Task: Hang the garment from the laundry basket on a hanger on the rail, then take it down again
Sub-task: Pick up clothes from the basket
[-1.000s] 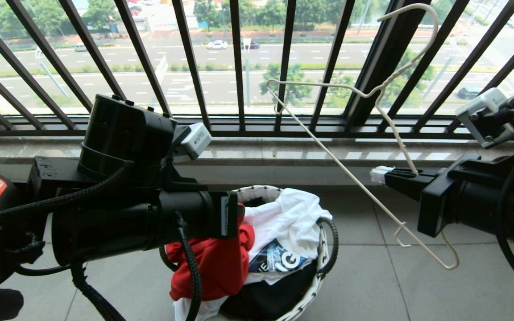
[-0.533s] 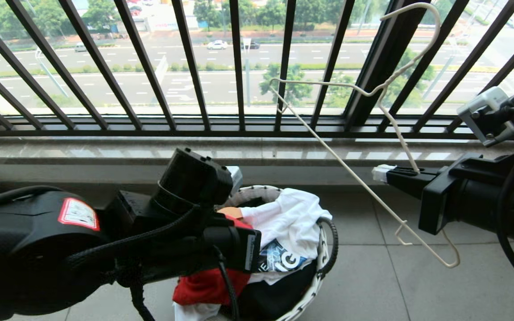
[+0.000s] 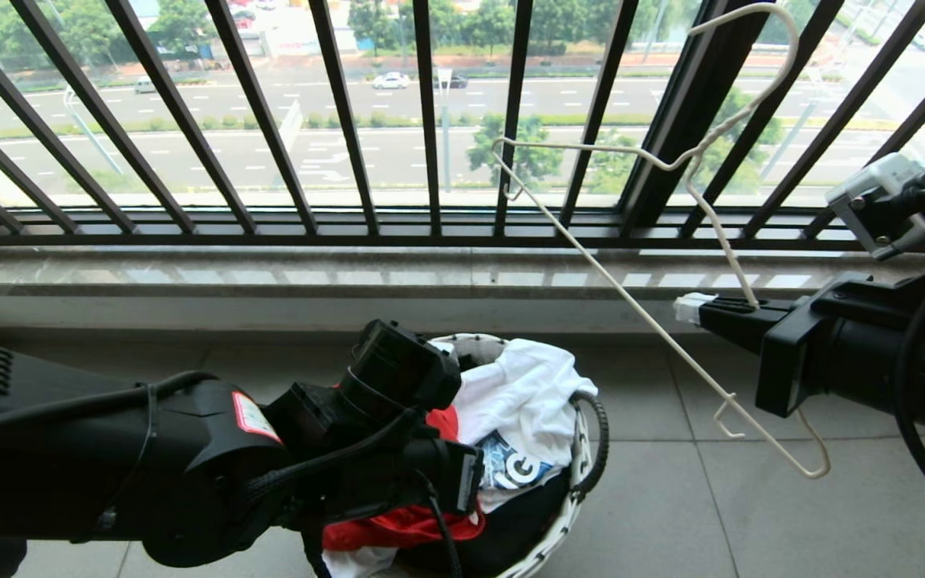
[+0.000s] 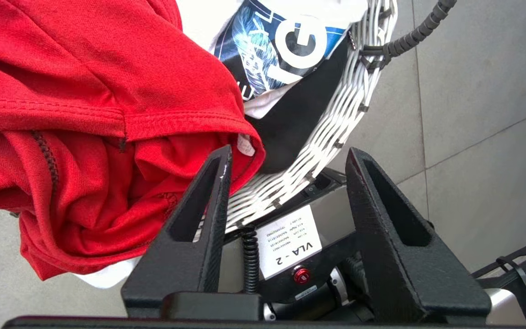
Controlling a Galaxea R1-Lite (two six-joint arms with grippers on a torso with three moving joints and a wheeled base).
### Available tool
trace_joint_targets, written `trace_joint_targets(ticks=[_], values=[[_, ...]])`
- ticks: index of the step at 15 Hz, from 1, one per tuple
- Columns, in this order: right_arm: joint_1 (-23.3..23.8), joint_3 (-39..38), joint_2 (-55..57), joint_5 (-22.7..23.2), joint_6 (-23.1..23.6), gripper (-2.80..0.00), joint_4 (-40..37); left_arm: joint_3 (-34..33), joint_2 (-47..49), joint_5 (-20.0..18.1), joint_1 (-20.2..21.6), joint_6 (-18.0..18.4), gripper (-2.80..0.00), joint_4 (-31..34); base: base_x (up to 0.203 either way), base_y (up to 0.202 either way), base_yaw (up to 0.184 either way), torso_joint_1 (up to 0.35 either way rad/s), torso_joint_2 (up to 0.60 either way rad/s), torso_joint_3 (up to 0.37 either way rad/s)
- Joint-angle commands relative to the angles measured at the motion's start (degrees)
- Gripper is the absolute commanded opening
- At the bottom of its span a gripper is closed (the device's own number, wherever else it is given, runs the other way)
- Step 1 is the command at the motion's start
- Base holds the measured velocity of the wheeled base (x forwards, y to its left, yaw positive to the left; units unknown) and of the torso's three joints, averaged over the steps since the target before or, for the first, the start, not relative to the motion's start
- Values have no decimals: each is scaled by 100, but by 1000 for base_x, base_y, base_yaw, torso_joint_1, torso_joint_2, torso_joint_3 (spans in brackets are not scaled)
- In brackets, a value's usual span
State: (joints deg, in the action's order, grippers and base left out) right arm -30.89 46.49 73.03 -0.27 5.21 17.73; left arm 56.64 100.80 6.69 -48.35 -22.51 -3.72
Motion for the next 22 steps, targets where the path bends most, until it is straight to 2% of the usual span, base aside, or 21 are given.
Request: trace_joint_targets(ticks=[1,3,5,6,7,8,9,11,16,18,20,22], values=[[-5,0,9,-6,7,-280,12,-1,-298,15,1,95,0,36,0,0,0,0,0,0],[-5,0,9,0,7,-280,12,6,-701,36,5,255,0,284,0,0,0,0,0,0],[-5,-9,18,0,7,-280,12,17,-1050,50,168,797,0,795,0,0,0,0,0,0],[-7,-9,35,0,10,-280,12,-2,-1073,55,283,957,0,868,0,0,0,0,0,0],[-13,-9,31,-4,24,-280,12,-67,-1092,52,307,1077,-256,881,0,0,0,0,0,0],[-13,-9,20,-6,24,-280,12,-115,-1148,51,302,1201,-280,893,0,0,0,0,0,0],[-5,7,35,-8,10,-280,12,-141,-1203,45,294,1450,-280,985,0,0,0,0,0,0],[-7,-8,22,-8,33,-280,12,-129,-1197,41,322,2328,-280,1301,0,0,0,0,0,0],[31,43,-44,-8,16,-280,12,-117,-862,17,617,5489,-280,1633,0,0,0,0,0,0],[31,35,-35,-8,16,-280,12,-17,-728,17,673,6332,-280,1683,0,0,0,0,0,0],[32,44,-44,-8,13,-280,12,61,-698,20,682,6809,-280,1688,0,0,0,0,0,0],[39,61,-35,-8,7,-280,12,93,-720,36,742,7713,-280,1685,0,0,0,0,0,0]])
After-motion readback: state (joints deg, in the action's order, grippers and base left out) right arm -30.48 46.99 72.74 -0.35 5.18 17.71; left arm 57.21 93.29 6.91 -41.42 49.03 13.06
